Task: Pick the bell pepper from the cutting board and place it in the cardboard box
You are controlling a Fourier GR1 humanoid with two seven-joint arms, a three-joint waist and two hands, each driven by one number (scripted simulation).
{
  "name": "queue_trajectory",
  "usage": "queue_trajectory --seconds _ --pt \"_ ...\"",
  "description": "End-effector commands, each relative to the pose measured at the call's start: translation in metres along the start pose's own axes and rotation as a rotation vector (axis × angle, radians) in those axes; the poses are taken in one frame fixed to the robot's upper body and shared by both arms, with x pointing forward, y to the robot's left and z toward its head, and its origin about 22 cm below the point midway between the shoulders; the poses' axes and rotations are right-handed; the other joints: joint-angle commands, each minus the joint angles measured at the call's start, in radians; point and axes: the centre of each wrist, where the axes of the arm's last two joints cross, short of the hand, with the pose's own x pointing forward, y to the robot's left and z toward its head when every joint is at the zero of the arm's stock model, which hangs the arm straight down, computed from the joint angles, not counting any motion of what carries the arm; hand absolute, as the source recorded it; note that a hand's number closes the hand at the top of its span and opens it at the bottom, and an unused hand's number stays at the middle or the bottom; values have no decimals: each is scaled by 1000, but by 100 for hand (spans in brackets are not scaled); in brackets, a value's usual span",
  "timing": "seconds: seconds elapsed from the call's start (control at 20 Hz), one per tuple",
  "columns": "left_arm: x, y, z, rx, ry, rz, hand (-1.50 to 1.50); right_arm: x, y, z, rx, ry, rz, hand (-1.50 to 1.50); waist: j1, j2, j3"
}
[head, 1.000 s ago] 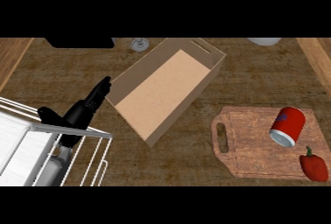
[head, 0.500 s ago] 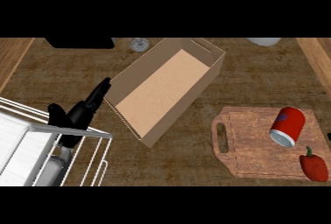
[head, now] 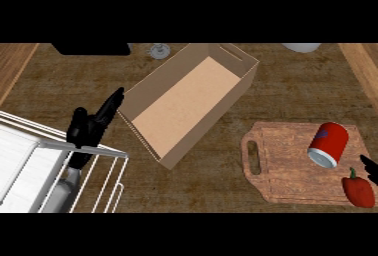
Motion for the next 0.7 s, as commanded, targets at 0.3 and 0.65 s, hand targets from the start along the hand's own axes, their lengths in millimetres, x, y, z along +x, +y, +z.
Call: queue_trajectory --seconds 0.3,0.65 --pt "19 -34 -6 -20 -24 11 0 -18 12 -5 -26 56 74 -150 -4 -7 11" --pt "13 -15 -15 -37 -6 35 0 -15 21 -31 34 16 72 150 -3 -6 11"
